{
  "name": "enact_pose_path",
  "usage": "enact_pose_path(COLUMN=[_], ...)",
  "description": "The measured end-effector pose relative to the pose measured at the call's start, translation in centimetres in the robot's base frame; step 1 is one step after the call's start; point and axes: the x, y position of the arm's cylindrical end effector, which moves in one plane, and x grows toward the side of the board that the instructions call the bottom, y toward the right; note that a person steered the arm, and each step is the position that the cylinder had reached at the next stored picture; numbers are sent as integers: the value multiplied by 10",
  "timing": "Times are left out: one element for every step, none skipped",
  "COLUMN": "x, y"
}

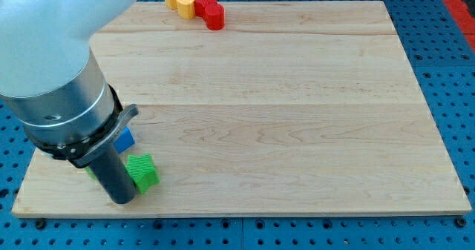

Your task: Push the blue cube to the bottom middle of the board

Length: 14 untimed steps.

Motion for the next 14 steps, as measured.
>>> enact_pose_path(x=[-19, -19, -7, 4, -19, -57, -80, -88, -89, -92, -104, -130, -124, -103], y=[6, 5, -6, -75, -146, -99, -78, -53, 0, 52, 61, 84, 92, 89])
